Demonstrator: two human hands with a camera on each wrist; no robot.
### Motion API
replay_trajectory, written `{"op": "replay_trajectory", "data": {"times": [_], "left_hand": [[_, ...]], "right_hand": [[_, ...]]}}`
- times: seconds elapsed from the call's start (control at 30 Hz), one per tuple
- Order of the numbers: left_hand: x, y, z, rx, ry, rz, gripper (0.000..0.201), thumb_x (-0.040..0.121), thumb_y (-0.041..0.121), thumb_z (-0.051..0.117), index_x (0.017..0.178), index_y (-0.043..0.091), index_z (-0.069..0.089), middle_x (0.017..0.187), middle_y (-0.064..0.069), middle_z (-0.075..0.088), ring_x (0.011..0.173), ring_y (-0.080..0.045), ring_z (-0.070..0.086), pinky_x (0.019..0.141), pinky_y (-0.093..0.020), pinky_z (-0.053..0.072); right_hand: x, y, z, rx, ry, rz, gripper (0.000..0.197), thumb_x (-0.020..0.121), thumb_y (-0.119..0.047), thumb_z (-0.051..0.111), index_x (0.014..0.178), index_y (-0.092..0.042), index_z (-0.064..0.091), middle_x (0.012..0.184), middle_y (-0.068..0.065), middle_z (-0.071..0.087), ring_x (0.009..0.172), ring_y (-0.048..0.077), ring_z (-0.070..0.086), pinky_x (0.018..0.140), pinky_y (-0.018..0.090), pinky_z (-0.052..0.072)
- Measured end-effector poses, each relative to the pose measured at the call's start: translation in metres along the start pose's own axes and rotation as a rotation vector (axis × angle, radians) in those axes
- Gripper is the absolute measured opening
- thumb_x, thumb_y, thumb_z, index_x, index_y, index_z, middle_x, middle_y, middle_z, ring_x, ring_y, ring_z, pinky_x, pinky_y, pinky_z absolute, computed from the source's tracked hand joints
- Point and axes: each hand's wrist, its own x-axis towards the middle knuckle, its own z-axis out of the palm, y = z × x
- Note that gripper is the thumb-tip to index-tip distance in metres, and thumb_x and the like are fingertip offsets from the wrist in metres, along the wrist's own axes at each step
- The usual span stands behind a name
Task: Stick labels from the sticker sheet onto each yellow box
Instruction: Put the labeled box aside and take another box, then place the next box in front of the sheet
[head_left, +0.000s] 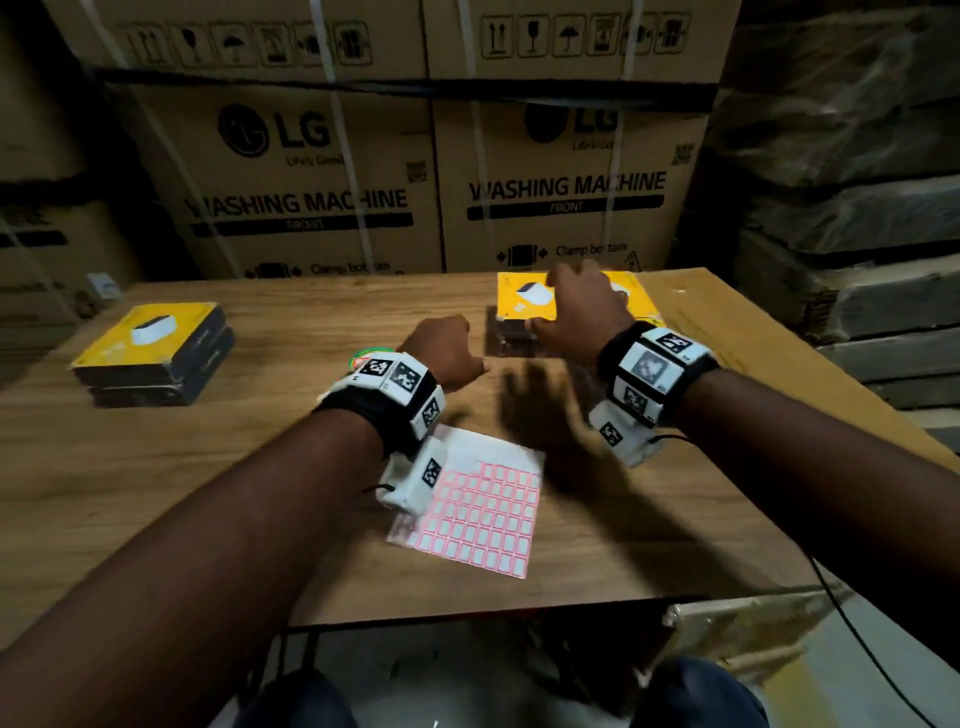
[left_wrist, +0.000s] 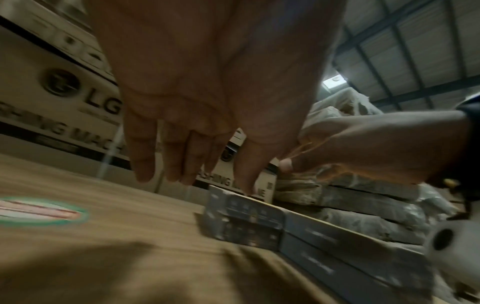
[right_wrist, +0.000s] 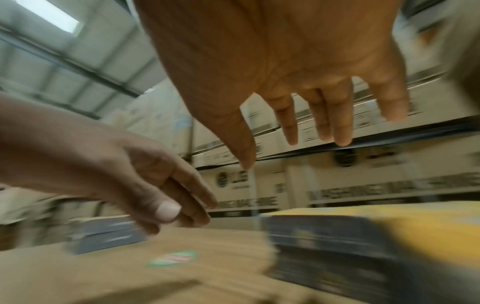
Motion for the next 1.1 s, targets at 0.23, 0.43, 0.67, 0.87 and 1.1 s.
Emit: {"op": "replay_trajectory", "data": {"times": [0.23,0.43,0.67,0.87,1.1], "left_hand": [[-0.026,-0.136,-0.062,0.075,0.166,-0.250,0.057,0.082,0.041,0.072,0.131,0.016,0.055,0.130,-0.013,0.059,0.122,-0.031,0.054,0.100,-0.038,0.045],[-0.054,-0.237,-0.089,0.193,0.225,-0.422,0.067,0.081,0.043,0.072,0.134,0.010,0.047,0.130,-0.019,0.053,0.121,-0.037,0.049,0.099,-0.042,0.041],[-0.059,-0.310,-0.101,0.172,0.267,-0.536,0.084,0.070,0.035,0.081,0.139,0.011,0.040,0.130,-0.022,0.049,0.123,-0.042,0.045,0.100,-0.050,0.043],[-0.051,-0.337,-0.098,0.034,0.239,-0.596,0.092,0.068,0.030,0.086,0.140,0.010,0.032,0.134,-0.023,0.040,0.120,-0.046,0.048,0.097,-0.050,0.044],[-0.050,-0.339,-0.098,-0.041,0.311,-0.579,0.084,0.070,0.025,0.083,0.138,0.014,0.036,0.132,-0.023,0.037,0.109,-0.046,0.056,0.090,-0.045,0.046]], "right_hand": [[0.021,-0.121,0.030,0.079,-0.129,-0.214,0.063,0.083,-0.046,0.068,0.130,-0.010,0.047,0.131,0.018,0.045,0.119,0.035,0.050,0.098,0.041,0.044],[0.025,-0.235,0.072,0.161,-0.241,-0.405,0.069,0.082,-0.046,0.070,0.133,-0.006,0.043,0.136,0.019,0.048,0.125,0.033,0.046,0.098,0.035,0.040],[0.024,-0.327,0.117,0.234,-0.363,-0.527,0.066,0.087,-0.028,0.067,0.140,-0.003,0.036,0.134,0.020,0.051,0.123,0.033,0.050,0.090,0.030,0.041],[0.034,-0.361,0.154,0.265,-0.416,-0.541,0.080,0.083,-0.034,0.071,0.143,-0.006,0.027,0.127,0.021,0.057,0.116,0.036,0.055,0.083,0.034,0.045],[0.038,-0.373,0.165,0.259,-0.399,-0.540,0.081,0.081,-0.039,0.073,0.139,-0.003,0.028,0.125,0.023,0.055,0.114,0.036,0.055,0.074,0.031,0.038]]}}
